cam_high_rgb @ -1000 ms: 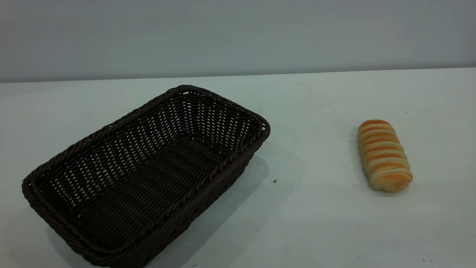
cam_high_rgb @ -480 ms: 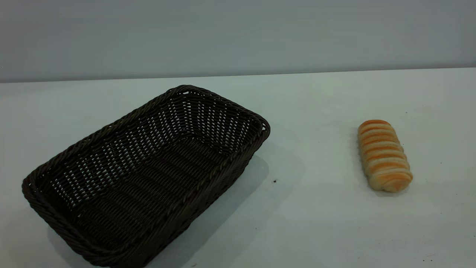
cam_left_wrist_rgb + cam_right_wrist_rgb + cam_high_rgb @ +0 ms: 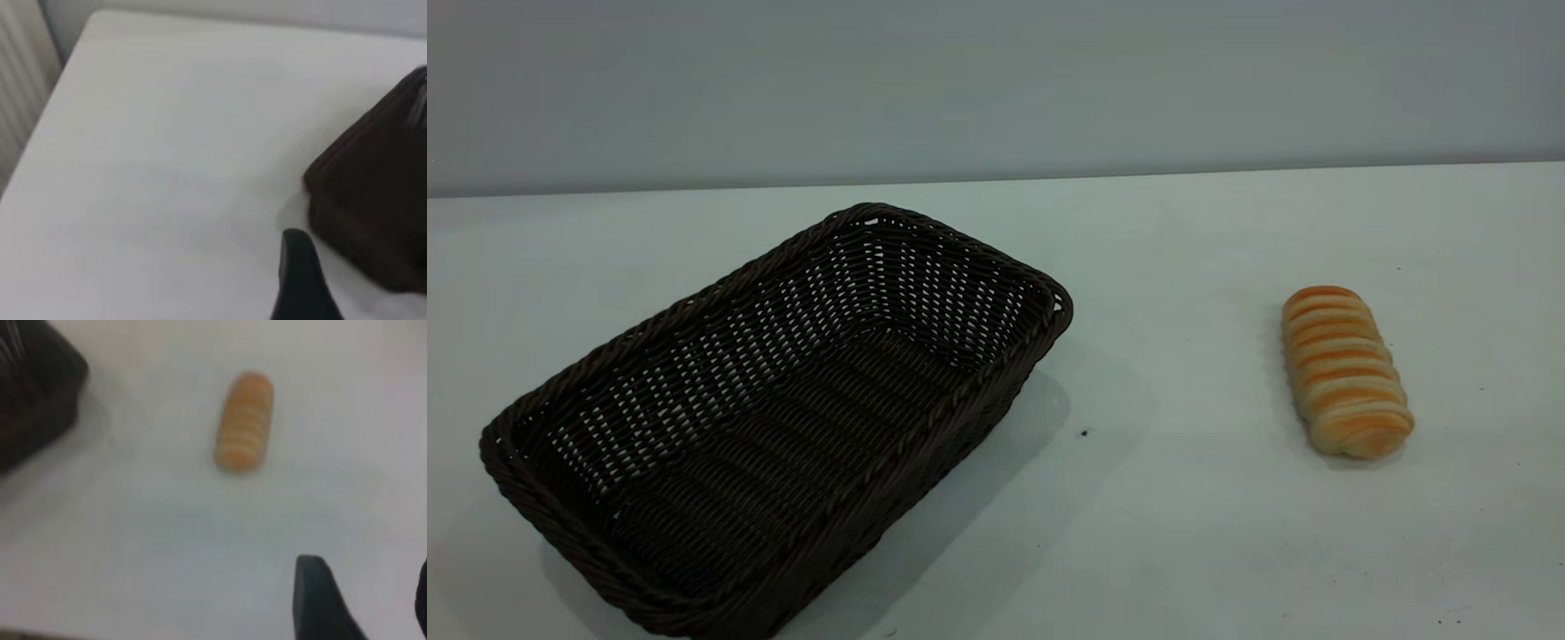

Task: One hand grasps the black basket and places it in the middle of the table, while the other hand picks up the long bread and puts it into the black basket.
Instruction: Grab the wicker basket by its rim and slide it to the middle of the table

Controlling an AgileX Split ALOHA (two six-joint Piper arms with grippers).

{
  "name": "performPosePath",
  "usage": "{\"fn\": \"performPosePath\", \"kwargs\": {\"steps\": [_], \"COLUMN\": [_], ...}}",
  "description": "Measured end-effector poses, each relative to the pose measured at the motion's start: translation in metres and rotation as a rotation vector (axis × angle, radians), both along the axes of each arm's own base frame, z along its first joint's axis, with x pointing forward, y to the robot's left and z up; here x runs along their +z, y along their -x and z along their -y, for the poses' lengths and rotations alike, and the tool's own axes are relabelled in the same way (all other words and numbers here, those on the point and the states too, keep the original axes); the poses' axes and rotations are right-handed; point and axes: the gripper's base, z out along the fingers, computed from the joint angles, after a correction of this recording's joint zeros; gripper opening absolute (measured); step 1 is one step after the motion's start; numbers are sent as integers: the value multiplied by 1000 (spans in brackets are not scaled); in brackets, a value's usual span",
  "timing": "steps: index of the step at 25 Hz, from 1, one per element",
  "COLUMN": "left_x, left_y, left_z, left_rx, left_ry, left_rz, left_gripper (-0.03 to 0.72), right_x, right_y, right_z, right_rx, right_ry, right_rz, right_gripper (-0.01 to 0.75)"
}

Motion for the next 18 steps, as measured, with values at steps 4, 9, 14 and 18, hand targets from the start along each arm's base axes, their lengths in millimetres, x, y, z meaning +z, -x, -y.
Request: {"fn": "performPosePath", "kwargs": {"steps": [4, 9, 14, 18], "left_x": [16, 21, 16, 0], "left_y": [-25, -70, -116, -145], "left_z": [7, 16, 22, 19], "left_rx": [-21, 21, 97, 146], "left_ry": [123, 389, 616, 598], "left_rz": [-46, -127, -210, -326], "left_gripper": [513, 513, 513, 513], "right_x": [9, 15, 19, 16], "right_y": [-9, -30, -58, -79], "right_z": [-1, 2, 2, 1], "right_rx": [-2, -27, -45, -35], "right_ry": [-40, -67, -165, -203], "right_rz": [54, 68, 53, 6], "right_gripper": [364, 459, 490, 491]}}
